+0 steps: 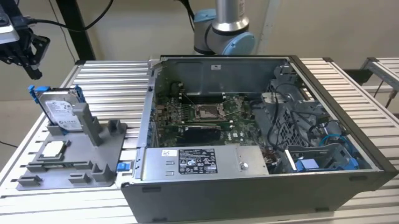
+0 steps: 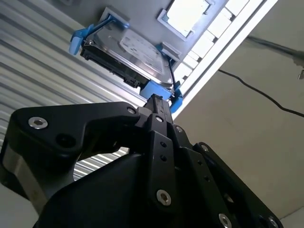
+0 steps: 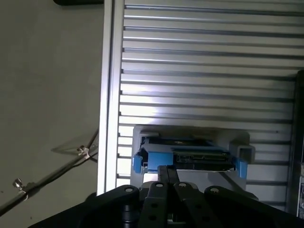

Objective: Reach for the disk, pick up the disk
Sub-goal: 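Pick up the disk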

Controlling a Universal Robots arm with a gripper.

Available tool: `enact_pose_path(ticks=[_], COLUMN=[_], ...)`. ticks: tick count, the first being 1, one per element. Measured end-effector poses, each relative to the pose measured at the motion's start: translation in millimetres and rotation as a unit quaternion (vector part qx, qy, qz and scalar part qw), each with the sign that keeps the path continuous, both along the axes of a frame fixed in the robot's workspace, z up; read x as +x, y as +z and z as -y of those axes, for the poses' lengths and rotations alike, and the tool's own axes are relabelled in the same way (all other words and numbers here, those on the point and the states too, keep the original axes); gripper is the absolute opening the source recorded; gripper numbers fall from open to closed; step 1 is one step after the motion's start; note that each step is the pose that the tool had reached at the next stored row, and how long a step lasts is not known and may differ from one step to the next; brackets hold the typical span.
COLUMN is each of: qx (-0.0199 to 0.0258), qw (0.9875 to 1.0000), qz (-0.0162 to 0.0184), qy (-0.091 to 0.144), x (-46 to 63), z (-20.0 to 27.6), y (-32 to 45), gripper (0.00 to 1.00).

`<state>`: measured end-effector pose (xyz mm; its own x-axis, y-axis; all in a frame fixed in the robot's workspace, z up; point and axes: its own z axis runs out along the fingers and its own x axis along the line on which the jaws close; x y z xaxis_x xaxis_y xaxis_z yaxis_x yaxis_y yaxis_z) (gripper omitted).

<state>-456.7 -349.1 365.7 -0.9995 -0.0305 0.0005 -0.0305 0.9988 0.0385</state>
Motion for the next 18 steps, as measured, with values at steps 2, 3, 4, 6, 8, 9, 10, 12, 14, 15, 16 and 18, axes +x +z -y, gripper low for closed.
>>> enact_pose_path(ticks=[2,3,4,6,8,9,10,12,14,15,16,18], qx=[0.0001,0.0002,0.0002,0.0003,0.0003,0.0003,0.0002,0.0002,0.0003,0.0002,0.0002,0.0002], qw=[1.0,1.0,1.0,1.0,1.0,1.0,1.0,1.0,0.9998,0.9997,0.9996,0.9992], qz=[0.0,0.0,0.0,0.0,0.0,0.0,0.0,-0.0001,0.0,0.0,0.0,0.0], qy=[0.0,0.0,0.0,0.0,0.0,0.001,0.003,0.009,0.018,0.023,0.028,0.04], x=[0.0,0.0,0.0,0.1,0.1,0.1,0.0,0.0,0.1,0.0,0.0,0.0], z=[0.0,0.0,0.0,0.0,0.0,0.0,0.0,0.0,0.0,0.0,0.0,0.0], y=[0.0,0.0,0.0,0.0,0.0,0.0,0.0,0.1,0.0,0.1,0.1,0.1], gripper=[0.0,0.0,0.0,0.0,0.0,0.0,0.0,0.0,0.0,0.0,0.0,0.0])
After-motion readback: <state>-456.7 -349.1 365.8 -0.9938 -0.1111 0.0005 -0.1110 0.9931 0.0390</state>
